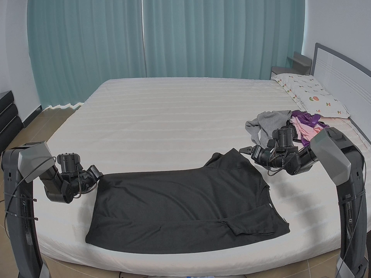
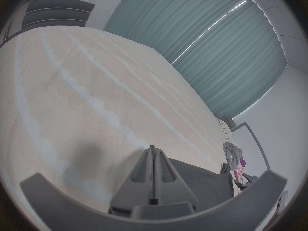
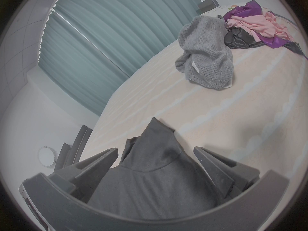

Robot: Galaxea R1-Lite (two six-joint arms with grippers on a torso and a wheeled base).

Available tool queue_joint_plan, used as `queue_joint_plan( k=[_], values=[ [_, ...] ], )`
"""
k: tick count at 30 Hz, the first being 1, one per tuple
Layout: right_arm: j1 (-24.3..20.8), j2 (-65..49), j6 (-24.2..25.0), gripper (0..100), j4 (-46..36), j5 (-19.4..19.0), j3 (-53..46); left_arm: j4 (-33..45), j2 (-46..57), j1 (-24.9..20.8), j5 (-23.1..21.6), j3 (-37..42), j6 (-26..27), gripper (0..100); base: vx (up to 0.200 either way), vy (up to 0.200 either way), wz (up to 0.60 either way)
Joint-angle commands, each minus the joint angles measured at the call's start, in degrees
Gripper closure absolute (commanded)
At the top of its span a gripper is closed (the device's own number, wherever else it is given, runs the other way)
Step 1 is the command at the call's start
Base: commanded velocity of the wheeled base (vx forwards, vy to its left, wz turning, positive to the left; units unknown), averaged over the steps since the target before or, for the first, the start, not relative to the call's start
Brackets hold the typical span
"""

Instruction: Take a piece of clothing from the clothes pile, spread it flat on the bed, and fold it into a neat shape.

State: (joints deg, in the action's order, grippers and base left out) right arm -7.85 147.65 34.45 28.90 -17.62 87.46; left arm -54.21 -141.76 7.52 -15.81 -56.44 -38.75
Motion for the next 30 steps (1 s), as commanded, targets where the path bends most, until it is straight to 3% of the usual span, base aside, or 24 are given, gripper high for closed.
queue_joint_plan(
  k=[1,14,15,30],
  values=[
    [0.03,4.57,0.0,0,-1.31,1.97,5.53,-0.02,0.17,0.04,-0.01,0.19,-0.01,100,0.0,0.0,0.0],
    [-0.76,8.0,0.18,0,-1.92,3.38,10.1,-0.02,0.26,-0.05,-0.01,0.1,-0.01,100,0.0,0.0,0.0],
    [-0.76,8.09,0.18,100,-2.01,3.38,10.19,-0.02,0.26,-0.05,-0.01,0.1,0.08,100,0.0,0.0,0.0],
    [0.64,5.45,0.0,100,-1.66,4.7,6.76,-0.46,1.23,0.04,0.08,0.1,0.08,100,0.0,0.0,0.0]
  ],
)
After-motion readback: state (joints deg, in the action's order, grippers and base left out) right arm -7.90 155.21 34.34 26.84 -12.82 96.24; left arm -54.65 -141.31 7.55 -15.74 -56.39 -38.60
